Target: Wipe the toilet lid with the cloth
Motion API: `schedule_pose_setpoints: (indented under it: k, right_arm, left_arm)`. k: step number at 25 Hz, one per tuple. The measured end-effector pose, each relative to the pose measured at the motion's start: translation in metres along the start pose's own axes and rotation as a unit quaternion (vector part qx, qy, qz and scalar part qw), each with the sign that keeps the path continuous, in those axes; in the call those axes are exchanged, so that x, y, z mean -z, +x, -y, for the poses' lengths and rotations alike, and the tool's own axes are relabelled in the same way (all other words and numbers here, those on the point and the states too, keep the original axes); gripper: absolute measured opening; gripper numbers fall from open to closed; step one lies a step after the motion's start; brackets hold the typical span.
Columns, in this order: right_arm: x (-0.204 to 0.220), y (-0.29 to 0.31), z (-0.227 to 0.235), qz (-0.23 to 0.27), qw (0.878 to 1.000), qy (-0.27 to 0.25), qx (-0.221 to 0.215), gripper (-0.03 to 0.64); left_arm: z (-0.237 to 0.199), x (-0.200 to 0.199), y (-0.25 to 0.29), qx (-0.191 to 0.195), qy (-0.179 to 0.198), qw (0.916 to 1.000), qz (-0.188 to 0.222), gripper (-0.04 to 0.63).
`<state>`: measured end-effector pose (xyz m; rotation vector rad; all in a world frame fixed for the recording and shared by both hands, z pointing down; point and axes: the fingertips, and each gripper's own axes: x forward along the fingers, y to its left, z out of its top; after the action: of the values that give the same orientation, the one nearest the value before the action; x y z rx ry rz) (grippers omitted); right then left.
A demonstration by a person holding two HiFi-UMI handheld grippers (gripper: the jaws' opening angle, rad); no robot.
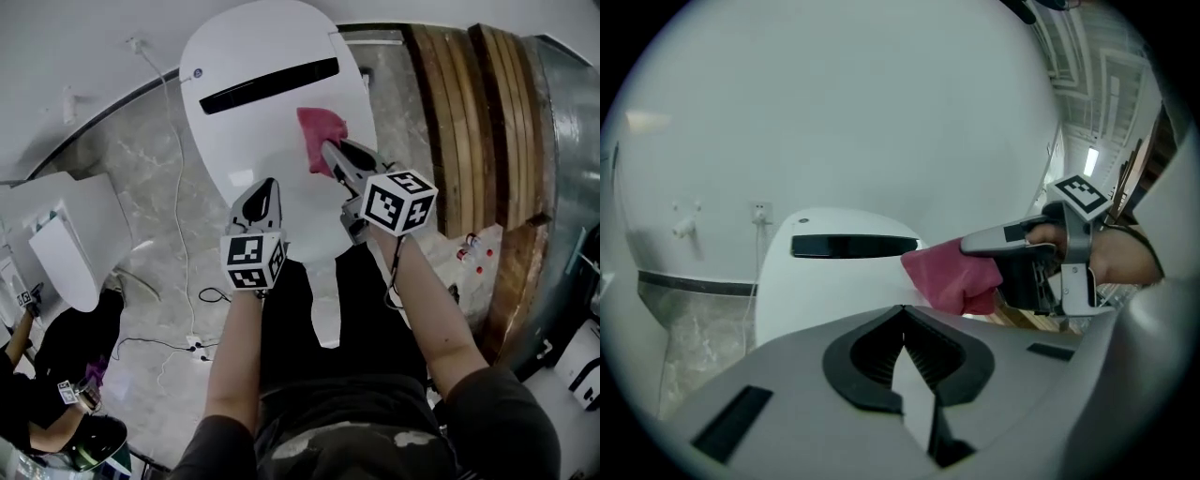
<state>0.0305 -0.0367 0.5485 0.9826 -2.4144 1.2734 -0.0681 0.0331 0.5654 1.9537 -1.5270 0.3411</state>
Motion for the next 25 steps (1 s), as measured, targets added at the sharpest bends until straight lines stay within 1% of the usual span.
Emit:
schedule_pose_setpoints:
  k: [3,6,9,11,13,15,18,23,25]
  right_arm:
    - [0.035,0.034,-0.056,-0.023,0.999,-0.005,-0.03,0.041]
    - [0.068,0.065,-0.103,-0.043,0.998,0.002,-0.055,0.041]
    - [0.101,0.088,-0.13,-0.072,0.995,0.007,-0.069,0.041]
    - [0.115,0.098,-0.136,-0.092,0.993,-0.009,-0.071,0.041]
    - [0.128,0.103,-0.13,-0.105,0.992,-0.025,-0.067,0.041]
    - [0.135,0.104,-0.116,-0.11,0.992,-0.028,-0.058,0.041]
    - [0.131,0.093,-0.085,-0.108,0.993,-0.032,-0.037,0.041]
    - [0.102,0.039,-0.016,-0.088,0.996,-0.031,0.001,0.041]
    - [0.09,0.013,0.017,-0.079,0.996,-0.025,0.017,0.041]
  left_arm:
    - [-0.044,0.007,-0.032,-0.02,-0.007,0.9998,0.003,0.008]
    - [-0.082,0.014,-0.058,-0.039,-0.016,0.9991,0.003,0.008]
    - [-0.105,0.02,-0.075,-0.051,-0.024,0.9984,0.0,0.008]
    - [-0.112,0.023,-0.08,-0.055,-0.025,0.9982,-0.002,0.008]
    - [-0.113,0.026,-0.08,-0.056,-0.024,0.9981,-0.003,0.008]
    - [-0.111,0.031,-0.078,-0.057,-0.025,0.998,-0.005,0.008]
    - [-0.096,0.04,-0.067,-0.053,-0.025,0.9982,-0.011,0.008]
    - [-0.036,0.054,-0.039,-0.026,-0.012,0.9992,-0.026,0.008]
    - [-0.009,0.056,-0.025,-0.017,-0.01,0.9995,-0.025,0.008]
